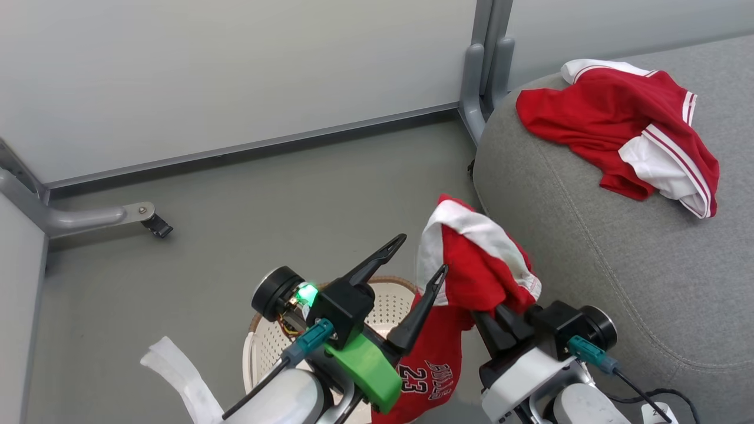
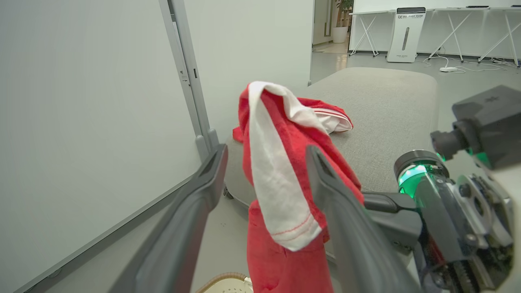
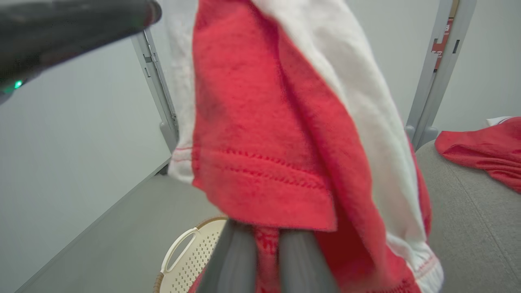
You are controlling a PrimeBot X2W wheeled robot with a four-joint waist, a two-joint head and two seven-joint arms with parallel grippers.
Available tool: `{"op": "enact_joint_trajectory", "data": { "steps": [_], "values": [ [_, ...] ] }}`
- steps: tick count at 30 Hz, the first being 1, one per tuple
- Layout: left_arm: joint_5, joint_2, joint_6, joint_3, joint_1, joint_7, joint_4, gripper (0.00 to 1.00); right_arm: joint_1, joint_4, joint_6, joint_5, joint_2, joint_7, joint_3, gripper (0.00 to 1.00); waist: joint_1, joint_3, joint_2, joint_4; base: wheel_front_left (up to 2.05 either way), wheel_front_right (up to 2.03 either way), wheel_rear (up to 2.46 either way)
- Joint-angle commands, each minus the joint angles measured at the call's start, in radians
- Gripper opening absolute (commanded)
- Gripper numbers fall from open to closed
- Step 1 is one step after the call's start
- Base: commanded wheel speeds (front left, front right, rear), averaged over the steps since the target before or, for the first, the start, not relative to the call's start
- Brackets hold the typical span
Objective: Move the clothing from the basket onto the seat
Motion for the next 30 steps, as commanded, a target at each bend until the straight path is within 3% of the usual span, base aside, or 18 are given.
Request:
{"op": "enact_joint_trajectory", "data": {
  "steps": [1, 8, 14, 21, 30],
  "values": [
    [-0.011, 0.005, 0.006, 0.000, 0.012, -0.007, 0.003, 1.00, 0.014, -0.008, -0.001, -0.003, -0.007, 0.000, -0.011, 0.00, 0.0000, 0.000, 0.0000, 0.000, 0.00, 0.00, 0.00],
    [-0.019, 0.018, 0.017, 0.006, 0.033, -0.014, 0.006, 1.00, 0.009, -0.050, -0.001, -0.022, -0.021, 0.000, -0.073, 0.00, 0.0000, 0.010, 0.0000, -0.025, 0.00, 0.00, 0.00],
    [-0.021, 0.046, 0.036, 0.018, 0.061, -0.031, -0.006, 1.00, 0.016, -0.123, -0.001, -0.041, -0.048, 0.000, -0.129, 0.00, 0.0000, 0.047, 0.0000, -0.085, 0.00, 0.00, 0.00],
    [0.013, 0.080, 0.050, 0.025, 0.039, -0.056, -0.017, 1.00, 0.037, -0.234, -0.001, -0.071, -0.069, 0.000, -0.183, 0.00, 0.0000, 0.120, 0.0000, -0.194, 0.00, 0.00, 0.00],
    [0.049, 0.110, 0.031, 0.016, -0.020, -0.040, -0.028, 1.00, 0.046, -0.331, -0.001, -0.074, -0.058, 0.000, -0.254, 0.00, 0.0000, 0.232, 0.0000, -0.341, 0.00, 0.00, 0.00]
  ]
}}
